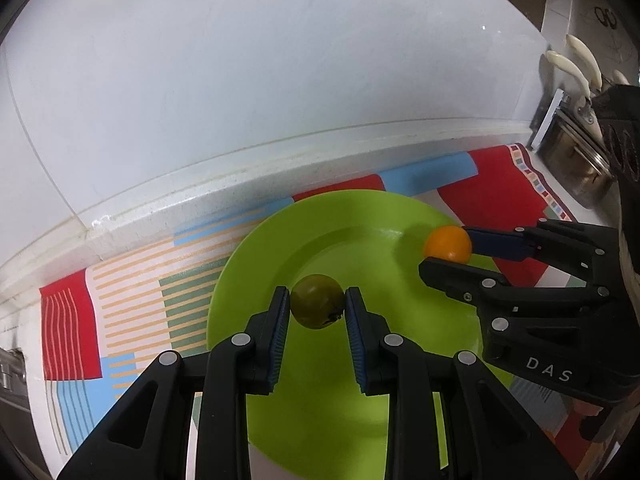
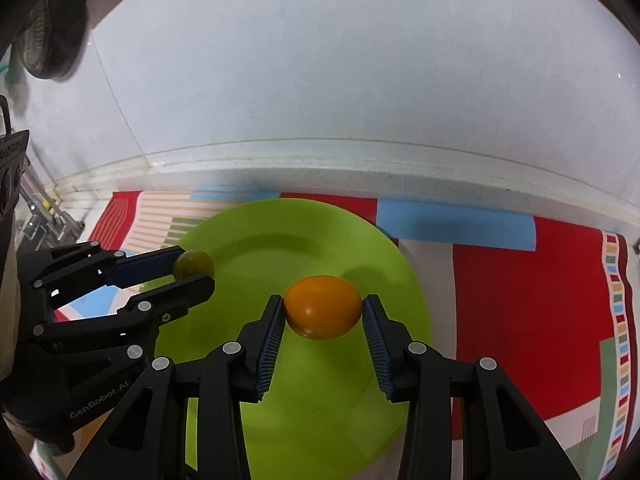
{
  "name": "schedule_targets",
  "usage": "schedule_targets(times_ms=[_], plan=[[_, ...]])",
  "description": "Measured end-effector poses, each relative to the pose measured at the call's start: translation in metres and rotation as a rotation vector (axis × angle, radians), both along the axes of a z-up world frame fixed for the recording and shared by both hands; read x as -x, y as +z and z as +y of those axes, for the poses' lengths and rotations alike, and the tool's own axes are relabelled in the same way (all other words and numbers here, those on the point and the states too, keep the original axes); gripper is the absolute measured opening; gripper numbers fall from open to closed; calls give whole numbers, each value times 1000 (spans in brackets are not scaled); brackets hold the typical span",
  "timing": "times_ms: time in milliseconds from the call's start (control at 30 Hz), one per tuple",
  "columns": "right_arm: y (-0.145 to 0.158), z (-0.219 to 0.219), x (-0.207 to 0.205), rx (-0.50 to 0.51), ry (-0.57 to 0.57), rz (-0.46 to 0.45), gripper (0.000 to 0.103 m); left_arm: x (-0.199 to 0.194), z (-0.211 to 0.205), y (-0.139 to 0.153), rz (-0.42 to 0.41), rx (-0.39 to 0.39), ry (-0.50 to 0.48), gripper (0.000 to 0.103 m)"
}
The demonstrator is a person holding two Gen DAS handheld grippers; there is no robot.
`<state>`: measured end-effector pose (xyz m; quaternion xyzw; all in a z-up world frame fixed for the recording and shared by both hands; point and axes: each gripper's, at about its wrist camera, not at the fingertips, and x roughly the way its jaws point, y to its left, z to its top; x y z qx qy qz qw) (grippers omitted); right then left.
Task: Organize fruits
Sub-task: 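Lift and carry the green fruit and the orange over the green plate with both tools, then open the left tool over the plate while the right tool releases the orange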
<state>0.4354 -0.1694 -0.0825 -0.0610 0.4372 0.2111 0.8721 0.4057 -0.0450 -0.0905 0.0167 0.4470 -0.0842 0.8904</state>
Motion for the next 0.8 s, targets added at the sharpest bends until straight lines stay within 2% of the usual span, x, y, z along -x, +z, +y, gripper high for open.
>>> schedule_targets(times_ms=[100, 367, 567, 633, 800], plan=[[0, 0, 1, 4, -3, -8, 42, 1, -1, 1, -11, -10, 7, 39], [15, -4, 14, -11, -9, -37, 42, 22, 3, 26, -71, -34, 35, 41], [41, -10, 41, -49, -15, -89, 42, 54, 5, 56, -144, -33, 62, 53], [50, -10, 51, -61, -17, -109, 42, 66, 6, 66, -168, -29, 83, 60], [68, -15, 81, -83, -13, -149, 42, 98, 10, 88, -206, -5, 110, 62]])
